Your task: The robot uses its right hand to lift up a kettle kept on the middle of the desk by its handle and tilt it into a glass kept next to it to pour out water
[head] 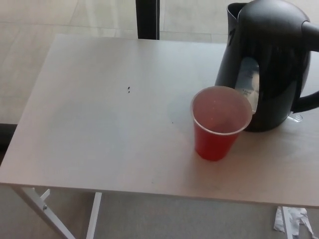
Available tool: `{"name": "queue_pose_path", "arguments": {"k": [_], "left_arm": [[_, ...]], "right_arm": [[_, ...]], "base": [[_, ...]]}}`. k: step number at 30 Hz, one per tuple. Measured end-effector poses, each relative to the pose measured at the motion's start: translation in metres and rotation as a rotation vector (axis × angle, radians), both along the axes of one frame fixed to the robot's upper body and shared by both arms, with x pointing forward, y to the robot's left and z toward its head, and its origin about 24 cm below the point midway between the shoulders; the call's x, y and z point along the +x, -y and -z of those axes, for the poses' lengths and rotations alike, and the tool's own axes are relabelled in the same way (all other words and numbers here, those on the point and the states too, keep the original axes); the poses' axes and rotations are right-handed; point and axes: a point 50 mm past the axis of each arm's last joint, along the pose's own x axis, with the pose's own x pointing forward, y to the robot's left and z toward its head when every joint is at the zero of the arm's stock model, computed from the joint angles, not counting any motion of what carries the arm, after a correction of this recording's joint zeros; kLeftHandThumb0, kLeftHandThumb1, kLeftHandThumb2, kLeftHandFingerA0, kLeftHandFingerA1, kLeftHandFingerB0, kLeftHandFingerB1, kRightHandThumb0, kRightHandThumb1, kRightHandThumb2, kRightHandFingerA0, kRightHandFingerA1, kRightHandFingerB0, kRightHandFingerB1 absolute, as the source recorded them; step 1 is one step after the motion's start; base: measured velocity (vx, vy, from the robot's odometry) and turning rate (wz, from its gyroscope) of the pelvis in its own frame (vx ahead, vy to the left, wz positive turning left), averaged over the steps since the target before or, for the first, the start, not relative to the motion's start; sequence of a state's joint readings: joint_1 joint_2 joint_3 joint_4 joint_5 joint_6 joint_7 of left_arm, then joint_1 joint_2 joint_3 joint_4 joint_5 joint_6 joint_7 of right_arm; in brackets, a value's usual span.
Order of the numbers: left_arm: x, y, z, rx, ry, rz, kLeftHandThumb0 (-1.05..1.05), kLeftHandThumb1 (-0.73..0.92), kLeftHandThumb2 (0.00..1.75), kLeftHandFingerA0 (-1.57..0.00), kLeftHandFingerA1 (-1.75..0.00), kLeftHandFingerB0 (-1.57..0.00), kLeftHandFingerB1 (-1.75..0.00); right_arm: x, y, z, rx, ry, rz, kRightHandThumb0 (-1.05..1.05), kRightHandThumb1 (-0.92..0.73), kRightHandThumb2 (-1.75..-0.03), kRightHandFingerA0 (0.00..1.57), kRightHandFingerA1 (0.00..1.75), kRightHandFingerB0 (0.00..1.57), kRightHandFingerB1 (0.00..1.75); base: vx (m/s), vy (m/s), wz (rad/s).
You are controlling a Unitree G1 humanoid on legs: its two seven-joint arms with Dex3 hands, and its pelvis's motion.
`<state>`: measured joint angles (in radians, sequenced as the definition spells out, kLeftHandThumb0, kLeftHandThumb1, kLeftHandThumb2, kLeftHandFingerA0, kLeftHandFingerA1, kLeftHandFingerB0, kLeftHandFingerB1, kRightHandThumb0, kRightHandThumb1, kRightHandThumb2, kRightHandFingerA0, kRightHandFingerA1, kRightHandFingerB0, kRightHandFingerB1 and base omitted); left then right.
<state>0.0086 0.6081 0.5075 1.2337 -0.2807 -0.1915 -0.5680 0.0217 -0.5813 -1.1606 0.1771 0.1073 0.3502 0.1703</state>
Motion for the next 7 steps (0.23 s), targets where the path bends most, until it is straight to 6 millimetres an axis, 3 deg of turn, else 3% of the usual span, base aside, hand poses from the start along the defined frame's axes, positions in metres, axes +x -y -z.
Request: {"name": "queue_pose_path", "arguments": {"k": [1, 2, 3, 4, 5, 6, 7], "left_arm": [[0.000, 0.000, 0.001, -0.004, 0.005, -0.005, -0.85, 0.69, 1.04, -0.23, -0.56, -0.09, -0.44], [0.000, 0.001, 0.001, -0.006, 0.007, -0.009, -0.87, 0.69, 1.04, -0.24, -0.55, -0.09, -0.44], [0.000, 0.001, 0.002, -0.007, 0.007, -0.012, -0.87, 0.69, 1.04, -0.24, -0.55, -0.09, -0.44], [0.000, 0.002, 0.003, -0.009, 0.005, -0.015, -0.85, 0.70, 1.04, -0.24, -0.54, -0.10, -0.44], [-0.001, 0.003, 0.004, -0.011, 0.003, -0.019, -0.86, 0.68, 1.04, -0.24, -0.54, -0.10, -0.44], [-0.001, 0.003, 0.005, -0.012, 0.000, -0.023, -0.84, 0.68, 1.04, -0.24, -0.55, -0.10, -0.45], [-0.002, 0.003, 0.005, -0.012, -0.003, -0.026, -0.84, 0.68, 1.04, -0.24, -0.55, -0.10, -0.45]], "right_arm": [[-0.008, 0.006, 0.011, 0.055, 0.020, 0.048, -0.56, -0.89, -0.66, 0.00, 0.45, 0.00, 0.31], [-0.012, 0.009, 0.018, 0.091, 0.033, 0.075, -0.55, -0.86, -0.61, 0.13, 0.95, 0.06, 0.53], [-0.016, 0.011, 0.027, 0.129, 0.035, 0.099, -0.55, -0.86, -0.61, 0.13, 0.95, 0.06, 0.53], [-0.019, 0.013, 0.036, 0.166, 0.036, 0.119, -0.61, -0.63, -0.97, 0.27, 0.77, 0.01, 0.48], [-0.024, 0.014, 0.049, 0.217, 0.033, 0.144, -0.61, -0.79, -0.60, 0.18, 0.92, 0.07, 0.45], [-0.028, 0.014, 0.060, 0.258, 0.031, 0.162, -0.66, -0.78, -0.63, 0.32, 0.99, 0.13, 0.48], [-0.030, 0.014, 0.067, 0.282, 0.023, 0.171, -0.66, -0.78, -0.63, 0.32, 0.99, 0.13, 0.48]], "base": [[0.00, 0.000, 0.00], [0.00, 0.000, 0.00], [0.00, 0.000, 0.00], [0.00, 0.000, 0.00], [0.00, 0.000, 0.00], [0.00, 0.000, 0.00], [0.00, 0.000, 0.00]]}}
